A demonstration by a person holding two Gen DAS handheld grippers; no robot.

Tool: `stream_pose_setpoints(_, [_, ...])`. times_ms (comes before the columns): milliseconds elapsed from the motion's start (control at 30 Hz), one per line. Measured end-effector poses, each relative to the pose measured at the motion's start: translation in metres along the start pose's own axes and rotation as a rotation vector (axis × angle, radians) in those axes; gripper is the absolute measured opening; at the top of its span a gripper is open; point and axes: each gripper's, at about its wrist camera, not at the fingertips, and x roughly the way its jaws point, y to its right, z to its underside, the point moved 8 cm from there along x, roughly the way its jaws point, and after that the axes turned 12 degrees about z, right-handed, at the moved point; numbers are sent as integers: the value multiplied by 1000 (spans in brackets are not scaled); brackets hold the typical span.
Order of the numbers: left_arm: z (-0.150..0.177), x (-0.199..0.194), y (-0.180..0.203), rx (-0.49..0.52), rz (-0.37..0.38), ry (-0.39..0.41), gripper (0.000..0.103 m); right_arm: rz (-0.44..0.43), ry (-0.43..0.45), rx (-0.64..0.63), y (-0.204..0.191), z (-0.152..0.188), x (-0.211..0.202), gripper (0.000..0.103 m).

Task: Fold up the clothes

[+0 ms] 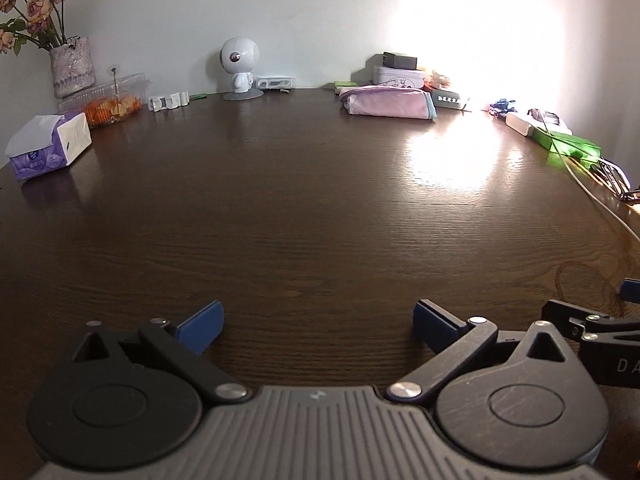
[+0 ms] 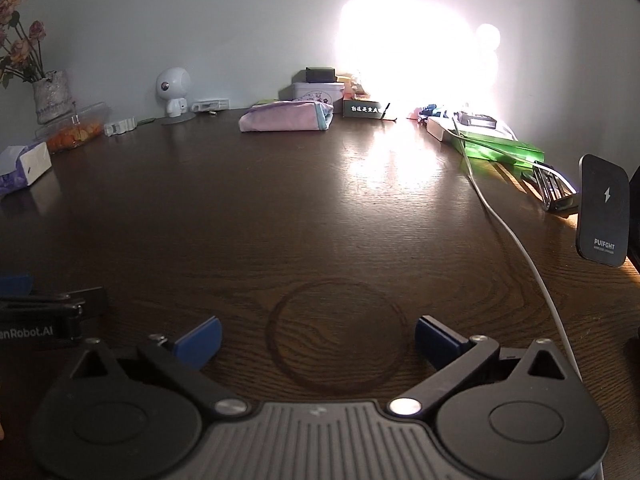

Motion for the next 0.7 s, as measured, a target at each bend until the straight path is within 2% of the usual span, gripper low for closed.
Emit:
stream_pose_setpoints(200, [-1,2,3,3,8,-1,103,-5,1,-7,-2,-2,2,103])
stream_pose_setpoints(367, [-2,5,14,47,60,-10,102,-31,5,-27,-9,1,-3,103])
stream_pose_setpoints(700, [-1,5,16,48,66,-10,102,-15,1,-8,-7,2,-3,103])
